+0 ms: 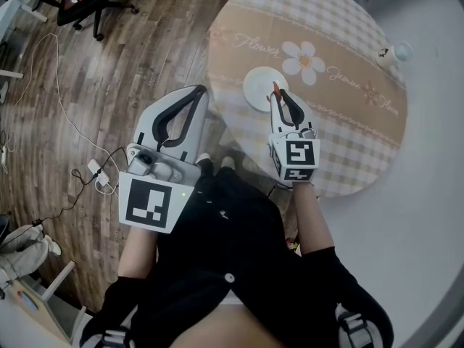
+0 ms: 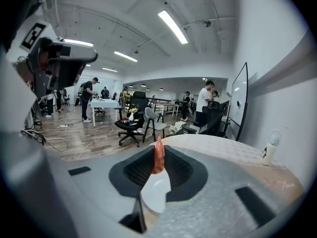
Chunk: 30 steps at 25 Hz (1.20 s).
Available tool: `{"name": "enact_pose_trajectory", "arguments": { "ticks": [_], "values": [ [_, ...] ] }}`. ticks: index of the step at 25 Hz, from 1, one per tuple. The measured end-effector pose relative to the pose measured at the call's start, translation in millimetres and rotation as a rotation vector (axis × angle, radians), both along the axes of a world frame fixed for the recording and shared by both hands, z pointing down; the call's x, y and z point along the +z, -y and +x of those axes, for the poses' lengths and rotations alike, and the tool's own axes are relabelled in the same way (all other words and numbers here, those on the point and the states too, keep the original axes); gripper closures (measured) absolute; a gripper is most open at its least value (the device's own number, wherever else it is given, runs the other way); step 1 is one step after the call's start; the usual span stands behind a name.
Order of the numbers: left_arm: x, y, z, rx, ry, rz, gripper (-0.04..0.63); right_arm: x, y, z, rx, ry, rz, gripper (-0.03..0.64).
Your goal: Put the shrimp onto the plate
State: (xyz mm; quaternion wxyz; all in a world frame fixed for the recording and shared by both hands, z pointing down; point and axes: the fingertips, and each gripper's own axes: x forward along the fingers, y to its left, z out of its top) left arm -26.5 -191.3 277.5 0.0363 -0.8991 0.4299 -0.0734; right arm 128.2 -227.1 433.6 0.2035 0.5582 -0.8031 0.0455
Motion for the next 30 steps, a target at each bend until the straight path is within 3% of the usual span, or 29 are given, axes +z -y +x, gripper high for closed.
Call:
{"name": "enact_pose_trajectory", "arguments": {
  "ticks": [8,21,30],
  "values": [
    [4,0,-6,-0.015,0.005,-0.002,0.592,60,13,3,0.012,-0.011,-0.123,0.569],
    [10,0,-13,-0.037,0.006,-0.016,0.592,148,22,4,-0.011,-0.115,-0.322,0.571],
    [12,-1,-15,-0.040,0.013,-0.018,0.592,185,37,17,0.049,-0.139,-0.416,0.569]
  ]
}}
